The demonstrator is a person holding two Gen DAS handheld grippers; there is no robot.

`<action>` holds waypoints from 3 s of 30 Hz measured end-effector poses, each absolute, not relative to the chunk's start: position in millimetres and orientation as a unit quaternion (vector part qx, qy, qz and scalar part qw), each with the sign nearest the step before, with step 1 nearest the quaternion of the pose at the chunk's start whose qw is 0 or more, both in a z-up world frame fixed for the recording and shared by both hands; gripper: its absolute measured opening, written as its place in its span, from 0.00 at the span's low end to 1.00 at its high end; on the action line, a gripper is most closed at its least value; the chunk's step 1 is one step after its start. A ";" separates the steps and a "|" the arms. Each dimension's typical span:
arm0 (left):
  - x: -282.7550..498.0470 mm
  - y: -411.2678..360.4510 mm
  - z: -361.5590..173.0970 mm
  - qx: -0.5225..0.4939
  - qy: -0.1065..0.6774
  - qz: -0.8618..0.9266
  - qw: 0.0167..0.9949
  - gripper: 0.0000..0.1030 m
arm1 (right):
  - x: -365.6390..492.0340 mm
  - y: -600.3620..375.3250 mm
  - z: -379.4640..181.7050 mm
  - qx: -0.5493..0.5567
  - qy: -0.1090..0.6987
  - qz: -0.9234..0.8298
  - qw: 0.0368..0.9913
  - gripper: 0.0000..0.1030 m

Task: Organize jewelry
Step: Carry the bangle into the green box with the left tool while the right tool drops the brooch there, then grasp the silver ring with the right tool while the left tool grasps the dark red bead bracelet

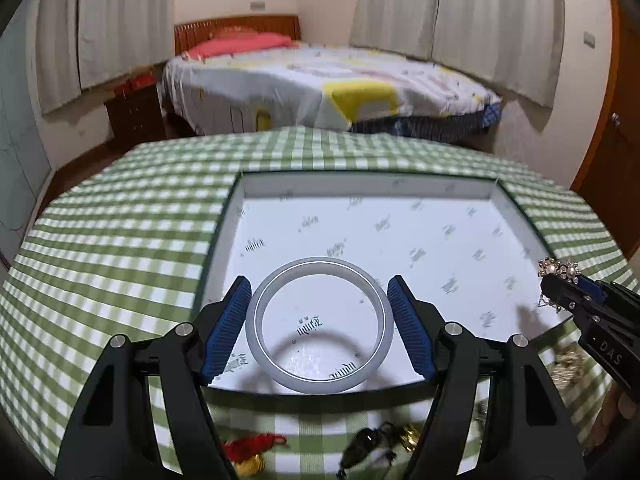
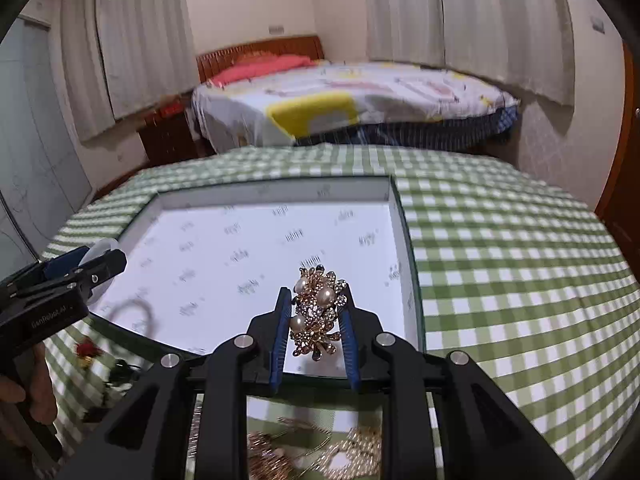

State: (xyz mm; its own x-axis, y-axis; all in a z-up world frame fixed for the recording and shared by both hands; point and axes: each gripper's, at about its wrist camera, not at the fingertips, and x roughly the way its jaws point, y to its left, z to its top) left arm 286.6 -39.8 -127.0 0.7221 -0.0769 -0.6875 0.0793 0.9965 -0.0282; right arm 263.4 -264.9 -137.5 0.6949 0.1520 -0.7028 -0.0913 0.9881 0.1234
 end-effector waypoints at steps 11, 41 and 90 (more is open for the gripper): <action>307.3 -45.9 -166.7 0.016 0.428 -0.054 0.902 0.67 | 279.1 -263.9 -154.8 0.019 0.420 0.057 0.905 0.24; 173.4 -17.8 -106.4 -0.007 0.331 -0.012 0.943 0.78 | 151.8 -254.1 -113.0 0.026 0.350 0.065 0.934 0.41; 90.5 -54.1 -148.3 0.008 0.382 -0.056 0.922 0.78 | 94.6 -257.9 -157.9 0.038 0.397 0.075 0.914 0.20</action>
State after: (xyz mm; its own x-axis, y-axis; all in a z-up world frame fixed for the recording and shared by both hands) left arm 90.5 -54.1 -148.3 0.7013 -0.0984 -0.7060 0.1100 0.9935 -0.0291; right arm 94.6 -257.9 -157.9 0.6736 0.1672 -0.7199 -0.1076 0.9859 0.1283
